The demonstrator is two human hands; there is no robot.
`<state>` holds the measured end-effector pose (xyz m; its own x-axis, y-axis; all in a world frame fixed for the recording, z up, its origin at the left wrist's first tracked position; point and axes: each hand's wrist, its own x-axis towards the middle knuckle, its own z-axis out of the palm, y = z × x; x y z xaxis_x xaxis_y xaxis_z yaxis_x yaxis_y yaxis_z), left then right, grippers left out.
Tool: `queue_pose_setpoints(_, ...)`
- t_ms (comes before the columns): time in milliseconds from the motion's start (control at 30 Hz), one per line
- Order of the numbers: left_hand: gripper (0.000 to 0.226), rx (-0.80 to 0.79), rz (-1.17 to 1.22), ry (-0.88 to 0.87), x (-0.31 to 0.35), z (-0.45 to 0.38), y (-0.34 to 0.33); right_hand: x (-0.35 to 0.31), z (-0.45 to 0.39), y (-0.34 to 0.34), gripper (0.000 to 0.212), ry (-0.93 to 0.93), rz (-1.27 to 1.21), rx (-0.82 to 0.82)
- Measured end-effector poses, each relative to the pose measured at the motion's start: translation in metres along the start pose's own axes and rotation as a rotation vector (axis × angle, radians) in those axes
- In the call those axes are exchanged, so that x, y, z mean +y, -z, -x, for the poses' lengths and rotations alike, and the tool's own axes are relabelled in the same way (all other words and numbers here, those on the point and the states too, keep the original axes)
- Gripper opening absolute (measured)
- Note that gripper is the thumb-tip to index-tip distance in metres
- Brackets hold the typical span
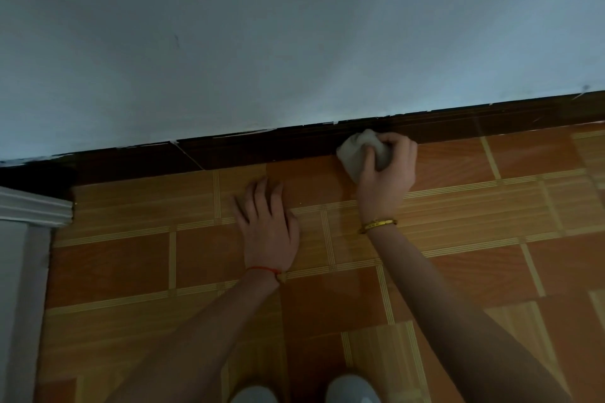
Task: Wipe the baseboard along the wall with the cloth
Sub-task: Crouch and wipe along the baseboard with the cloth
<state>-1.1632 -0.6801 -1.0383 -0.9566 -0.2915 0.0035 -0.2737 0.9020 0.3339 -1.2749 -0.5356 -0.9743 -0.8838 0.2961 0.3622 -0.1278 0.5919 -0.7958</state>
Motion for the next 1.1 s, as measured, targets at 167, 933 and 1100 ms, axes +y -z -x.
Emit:
queue_pose_setpoints(167, 0.052, 0.022, -0.032, -0.013, -0.001, 0.000, 0.000, -0.043, 0.020, -0.017, 0.022, 0.167, -0.103, -0.151)
queue_pose_setpoints(933, 0.054, 0.059, -0.039, -0.025, -0.001, 0.001, -0.001, -0.048, 0.027, -0.028, 0.020, 0.289, -0.066, -0.300)
queue_pose_setpoints(1100, 0.052, 0.055, -0.026, -0.025, -0.001, 0.000, -0.001, -0.019, -0.001, -0.003, 0.020, 0.166, -0.023, -0.086)
